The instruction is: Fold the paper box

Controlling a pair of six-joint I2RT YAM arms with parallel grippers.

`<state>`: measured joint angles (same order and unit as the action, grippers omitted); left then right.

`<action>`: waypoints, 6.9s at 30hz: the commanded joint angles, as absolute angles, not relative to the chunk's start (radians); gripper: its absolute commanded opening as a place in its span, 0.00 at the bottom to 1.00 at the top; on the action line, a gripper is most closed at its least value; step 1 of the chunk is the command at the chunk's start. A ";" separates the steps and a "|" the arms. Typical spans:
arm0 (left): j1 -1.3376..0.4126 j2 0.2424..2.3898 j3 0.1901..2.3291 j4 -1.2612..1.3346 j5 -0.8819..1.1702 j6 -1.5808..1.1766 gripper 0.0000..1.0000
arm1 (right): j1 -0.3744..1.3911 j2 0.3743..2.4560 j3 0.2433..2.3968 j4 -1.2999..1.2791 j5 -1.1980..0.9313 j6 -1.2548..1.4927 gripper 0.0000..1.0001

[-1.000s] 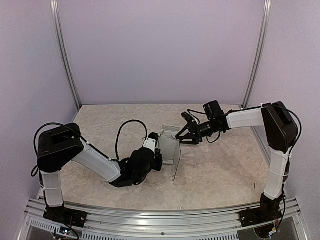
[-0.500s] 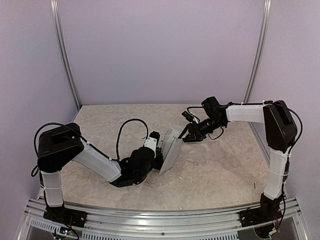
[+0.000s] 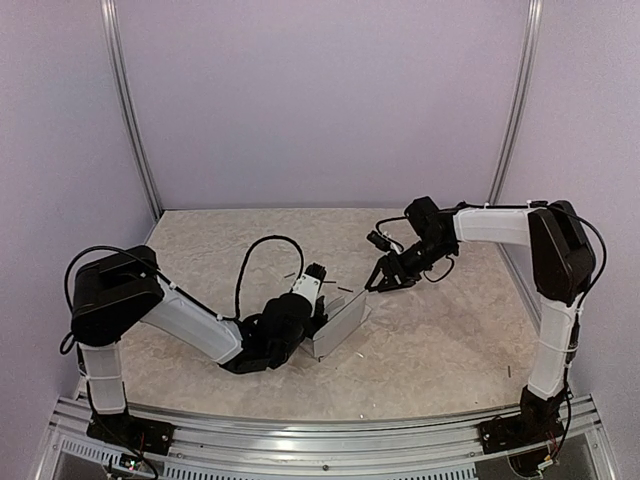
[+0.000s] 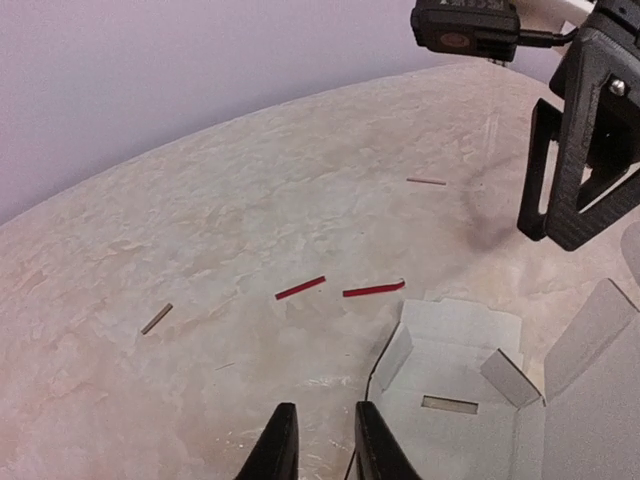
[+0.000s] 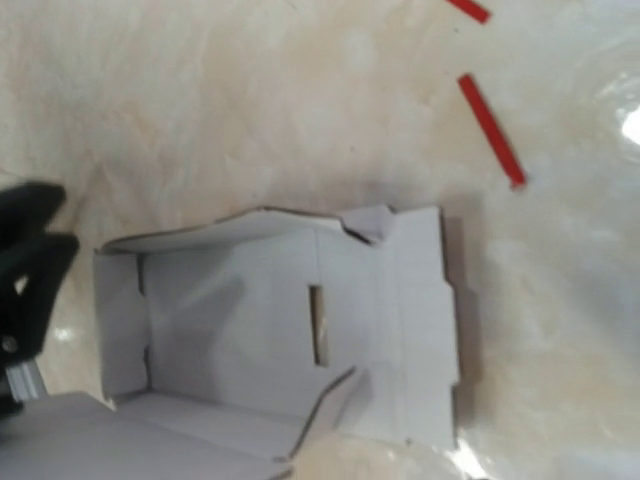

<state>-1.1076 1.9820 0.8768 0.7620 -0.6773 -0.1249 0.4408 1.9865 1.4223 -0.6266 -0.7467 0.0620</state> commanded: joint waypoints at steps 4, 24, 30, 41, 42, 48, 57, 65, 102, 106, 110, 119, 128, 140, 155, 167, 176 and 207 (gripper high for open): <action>-1.040 1.766 0.958 0.300 -0.545 -0.243 0.48 | 0.376 1.944 1.475 -0.676 -0.778 -0.080 0.60; -0.821 1.931 1.327 -0.456 0.149 -0.279 0.39 | 0.376 1.804 1.345 -0.558 -0.737 -0.090 0.59; -0.818 1.984 1.344 -0.439 0.154 -0.257 0.30 | 0.376 1.779 1.333 -0.552 -0.725 -0.092 0.59; -0.816 1.998 1.349 -0.442 0.172 -0.209 0.07 | 0.376 1.774 1.326 -0.550 -0.716 -0.098 0.59; -0.815 1.997 1.350 -0.445 0.172 -0.206 0.07 | 0.376 1.775 1.326 -0.550 -0.716 -0.099 0.59; -0.816 2.005 1.356 -0.475 0.167 -0.197 0.10 | 0.377 1.776 1.323 -0.548 -0.719 -0.101 0.59; -0.816 1.998 1.351 -0.482 0.158 -0.192 0.08 | 0.376 1.785 1.327 -0.548 -0.722 -0.100 0.59; -0.838 1.970 1.340 -0.438 0.118 -0.128 0.00 | 0.376 1.768 1.333 -0.548 -0.707 -0.129 0.58; -1.109 1.563 0.948 0.198 -0.246 0.588 0.00 | 0.540 1.707 1.598 -1.023 -0.700 -0.693 0.63; -1.110 1.562 0.946 0.195 -0.243 0.584 0.00 | 0.548 1.707 1.601 -1.047 -0.700 -0.727 0.64; -1.110 1.558 0.942 0.198 -0.236 0.584 0.00 | 0.548 1.704 1.609 -1.071 -0.689 -0.770 0.64; -1.111 1.578 0.940 0.192 -0.239 0.593 0.00 | 0.549 1.680 1.692 -1.086 -0.709 -0.739 0.63; -1.108 1.592 0.942 0.195 -0.271 0.589 0.00 | 0.564 1.603 1.589 -1.113 -0.770 -0.735 0.25; -1.120 1.560 0.934 0.219 -0.268 0.606 0.00 | 0.572 1.589 1.503 -1.011 -0.648 -0.670 0.17; -1.140 1.587 0.961 0.214 -0.291 0.633 0.00 | 0.616 1.578 1.518 -0.962 -0.547 -0.668 0.33; -1.141 1.588 0.973 0.217 -0.287 0.630 0.00 | 0.707 1.559 1.491 -0.939 -0.486 -0.708 0.46; -1.147 1.595 0.965 0.199 -0.291 0.648 0.00 | 0.708 1.556 1.577 -0.977 -0.443 -0.730 0.42; -1.151 1.573 0.965 0.251 -0.282 0.626 0.00 | 0.742 1.607 1.546 -0.995 -0.373 -0.767 0.42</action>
<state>-1.1461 1.5795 0.9466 0.2203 -0.2920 0.6365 0.7303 1.5894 1.5604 -0.9657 -0.3691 -0.7551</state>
